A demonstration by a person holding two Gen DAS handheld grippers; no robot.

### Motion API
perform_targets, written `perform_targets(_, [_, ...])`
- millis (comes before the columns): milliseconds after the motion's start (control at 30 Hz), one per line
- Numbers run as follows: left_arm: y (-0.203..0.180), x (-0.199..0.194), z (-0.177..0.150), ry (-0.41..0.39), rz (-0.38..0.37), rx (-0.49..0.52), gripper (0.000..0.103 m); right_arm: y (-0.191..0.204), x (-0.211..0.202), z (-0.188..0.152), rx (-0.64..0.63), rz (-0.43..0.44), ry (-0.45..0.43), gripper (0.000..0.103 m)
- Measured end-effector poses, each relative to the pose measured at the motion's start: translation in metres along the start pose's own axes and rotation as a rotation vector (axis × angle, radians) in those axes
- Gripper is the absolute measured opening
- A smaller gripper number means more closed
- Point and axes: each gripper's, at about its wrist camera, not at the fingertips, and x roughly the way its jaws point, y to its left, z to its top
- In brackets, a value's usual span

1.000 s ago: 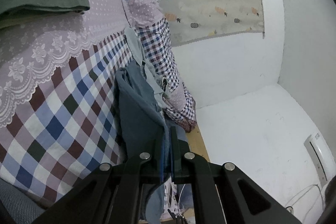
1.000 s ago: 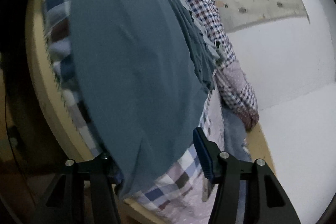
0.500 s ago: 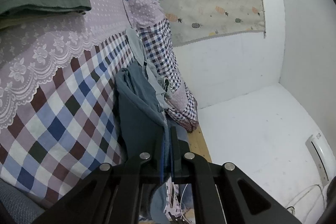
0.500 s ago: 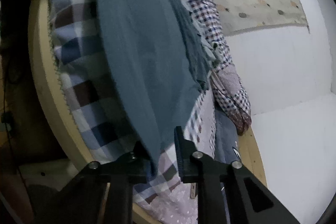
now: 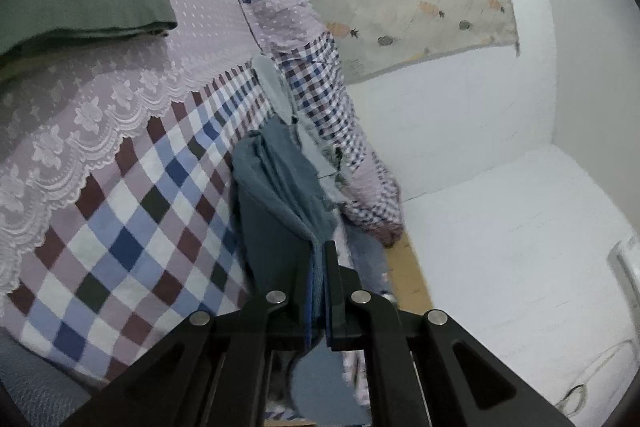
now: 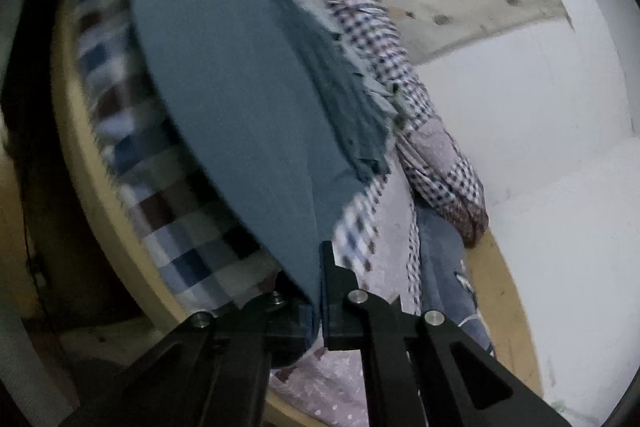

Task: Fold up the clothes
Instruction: 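Lift the teal shirt edge up off the bed with both grippers, then carry the lifted shirt edge across the shirt body with both grippers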

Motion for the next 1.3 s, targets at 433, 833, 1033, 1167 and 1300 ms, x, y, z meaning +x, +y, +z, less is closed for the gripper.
perform_targets(433, [-0.102, -0.022, -0.023, 0.086, -0.012, 0.199, 0.002, -0.176, -0.061, 0.016, 0.222, -0.108, -0.074, 0.0])
perform_targets(833, [-0.154, -0.06, -0.052, 0.154, -0.025, 0.288, 0.002, -0.208, -0.128, -0.017, 0.357, -0.03, -0.047, 0.0])
perform_targets(1033, [-0.169, -0.081, -0.064, 0.177, -0.016, 0.321, 0.002, -0.194, -0.157, -0.032, 0.4, -0.013, -0.052, 0.0])
perform_targets(1167, [-0.184, -0.101, -0.07, 0.169, -0.019, 0.342, 0.002, -0.198, -0.183, -0.038, 0.396, -0.027, -0.074, 0.0])
perform_targets(1300, [-0.2, -0.118, -0.072, 0.159, -0.053, 0.349, 0.002, -0.203, -0.207, -0.042, 0.396, -0.043, -0.1, 0.0])
